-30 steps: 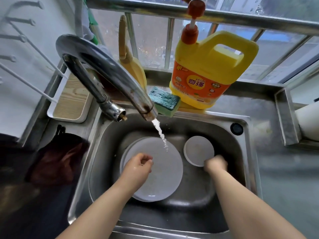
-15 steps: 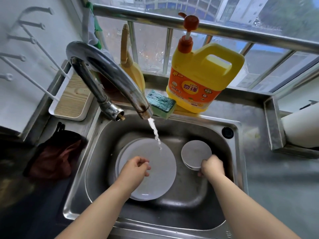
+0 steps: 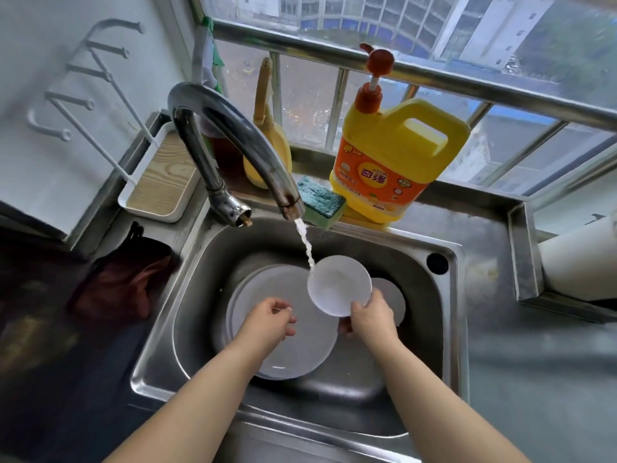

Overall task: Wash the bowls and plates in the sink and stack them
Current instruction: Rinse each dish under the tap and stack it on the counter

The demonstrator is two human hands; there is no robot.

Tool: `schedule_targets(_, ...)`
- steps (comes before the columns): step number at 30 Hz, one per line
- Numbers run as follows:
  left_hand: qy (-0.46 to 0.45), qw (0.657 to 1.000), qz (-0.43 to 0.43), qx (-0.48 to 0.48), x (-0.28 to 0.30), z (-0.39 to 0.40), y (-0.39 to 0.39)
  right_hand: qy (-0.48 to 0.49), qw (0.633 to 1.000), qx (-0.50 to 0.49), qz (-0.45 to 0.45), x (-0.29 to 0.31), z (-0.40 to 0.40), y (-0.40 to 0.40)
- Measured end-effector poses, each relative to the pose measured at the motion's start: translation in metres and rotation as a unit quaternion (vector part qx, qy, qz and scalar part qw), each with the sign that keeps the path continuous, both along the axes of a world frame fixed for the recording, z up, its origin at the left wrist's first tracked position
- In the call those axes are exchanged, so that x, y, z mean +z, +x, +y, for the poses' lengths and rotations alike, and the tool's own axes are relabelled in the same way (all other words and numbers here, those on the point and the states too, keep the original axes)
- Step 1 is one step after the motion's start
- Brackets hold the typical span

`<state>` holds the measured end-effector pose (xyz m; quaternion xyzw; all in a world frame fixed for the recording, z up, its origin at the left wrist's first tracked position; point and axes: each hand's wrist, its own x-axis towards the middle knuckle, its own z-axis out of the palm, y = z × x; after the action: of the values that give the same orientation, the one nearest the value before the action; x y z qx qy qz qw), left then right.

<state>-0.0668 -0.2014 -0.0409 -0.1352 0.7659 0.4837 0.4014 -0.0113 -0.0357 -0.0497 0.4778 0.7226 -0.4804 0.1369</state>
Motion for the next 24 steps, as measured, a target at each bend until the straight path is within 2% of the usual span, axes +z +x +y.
schedule_targets(4,0.059,0.997,-0.030,0.050,0.006,0.005,0.003,-0.079,0.995,-0.019,0.064,0.014,-0.028,-0.005)
schedule_targets(7,0.154,0.980,-0.067,0.111,0.010,0.005,0.004,-0.119,0.988,-0.030,0.098,0.022,-0.040,-0.004)
schedule_targets(10,0.208,0.965,-0.063,0.148,0.016,0.004,0.004,-0.151,0.982,-0.021,0.113,0.032,-0.044,-0.001)
schedule_targets(14,0.185,0.970,-0.015,0.158,0.023,0.003,-0.003,-0.180,0.980,-0.007,0.084,0.036,-0.033,-0.001)
schedule_targets(16,0.177,0.971,-0.016,0.159,0.028,0.000,-0.008,-0.228,0.971,-0.014,0.062,0.035,-0.030,-0.001)
schedule_targets(20,0.170,0.968,-0.082,0.163,0.041,-0.007,-0.015,-0.403,0.899,-0.143,0.099,0.040,-0.036,-0.004)
schedule_targets(22,0.174,0.961,-0.123,0.178,0.040,-0.010,-0.018,-0.404,0.893,-0.165,0.110,0.044,-0.038,-0.009)
schedule_targets(24,0.193,0.951,-0.161,0.181,0.038,-0.010,-0.018,-0.351,0.916,-0.166,0.101,0.047,-0.040,-0.013)
